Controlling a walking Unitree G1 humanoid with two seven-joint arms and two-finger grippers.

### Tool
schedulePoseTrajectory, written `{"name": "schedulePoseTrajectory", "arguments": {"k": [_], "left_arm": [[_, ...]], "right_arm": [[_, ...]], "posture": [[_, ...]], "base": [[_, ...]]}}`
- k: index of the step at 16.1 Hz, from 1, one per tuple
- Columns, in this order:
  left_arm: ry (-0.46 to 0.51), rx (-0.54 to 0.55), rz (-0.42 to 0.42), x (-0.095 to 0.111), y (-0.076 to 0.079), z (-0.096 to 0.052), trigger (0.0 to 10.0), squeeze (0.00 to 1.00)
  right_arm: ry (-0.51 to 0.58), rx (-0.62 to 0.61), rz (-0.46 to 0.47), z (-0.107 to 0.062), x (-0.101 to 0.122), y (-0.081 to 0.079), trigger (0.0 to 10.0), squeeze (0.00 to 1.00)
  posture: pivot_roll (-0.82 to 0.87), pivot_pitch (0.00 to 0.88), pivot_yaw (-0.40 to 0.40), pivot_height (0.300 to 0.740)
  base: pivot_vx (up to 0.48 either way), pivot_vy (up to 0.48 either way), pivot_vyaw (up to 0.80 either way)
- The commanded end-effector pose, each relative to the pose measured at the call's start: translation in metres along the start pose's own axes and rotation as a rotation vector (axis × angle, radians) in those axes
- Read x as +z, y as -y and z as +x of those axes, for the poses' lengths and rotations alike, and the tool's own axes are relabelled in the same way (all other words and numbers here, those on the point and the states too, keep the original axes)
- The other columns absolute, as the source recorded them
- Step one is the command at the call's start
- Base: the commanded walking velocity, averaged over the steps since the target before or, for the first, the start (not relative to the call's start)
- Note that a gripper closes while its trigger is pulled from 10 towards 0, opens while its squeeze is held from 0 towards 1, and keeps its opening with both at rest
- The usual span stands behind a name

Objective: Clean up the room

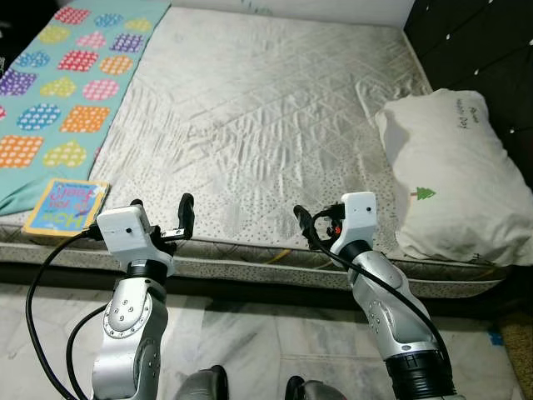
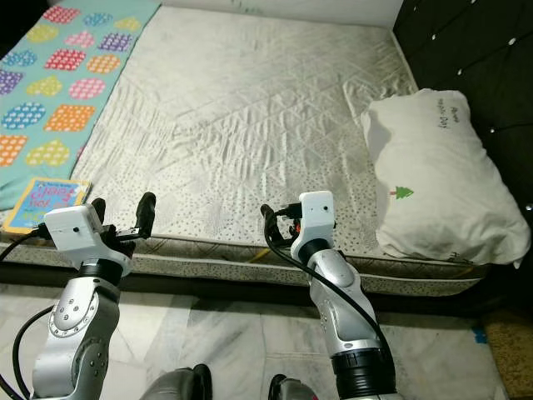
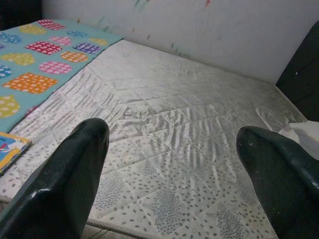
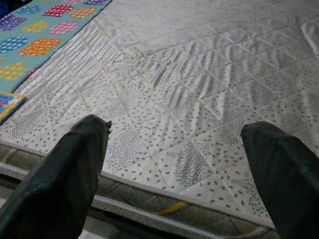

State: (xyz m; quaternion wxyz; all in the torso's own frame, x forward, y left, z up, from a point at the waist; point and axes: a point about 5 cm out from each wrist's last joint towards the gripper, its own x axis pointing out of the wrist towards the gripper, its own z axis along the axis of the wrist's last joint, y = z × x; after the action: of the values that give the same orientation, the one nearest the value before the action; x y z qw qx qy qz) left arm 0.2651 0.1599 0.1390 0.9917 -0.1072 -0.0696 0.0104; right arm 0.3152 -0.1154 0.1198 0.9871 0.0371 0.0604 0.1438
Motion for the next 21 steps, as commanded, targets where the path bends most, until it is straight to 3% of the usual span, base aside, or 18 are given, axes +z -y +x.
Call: {"name": "schedulePoseTrajectory", "arguments": {"k": [1,21], "left_arm": [[0.003,-0.011,-0.002,0.0016,0.0015,-0.0007,10.0,0.00],[-0.009,-0.031,-0.004,-0.0008,0.0056,-0.0016,10.0,0.00]], "right_arm": [[-0.005,-0.011,-0.005,-0.0004,-0.0015,0.0030,10.0,0.00],[-0.004,-0.050,-0.037,0.0006,-0.0050,0.0074,10.0,0.00]], "posture": [[0.10,0.197,-0.048,0.740],[0.09,0.209,-0.046,0.740]], "base": [[0.270,0.000,0.00],[0.290,0.000,0.00]]}}
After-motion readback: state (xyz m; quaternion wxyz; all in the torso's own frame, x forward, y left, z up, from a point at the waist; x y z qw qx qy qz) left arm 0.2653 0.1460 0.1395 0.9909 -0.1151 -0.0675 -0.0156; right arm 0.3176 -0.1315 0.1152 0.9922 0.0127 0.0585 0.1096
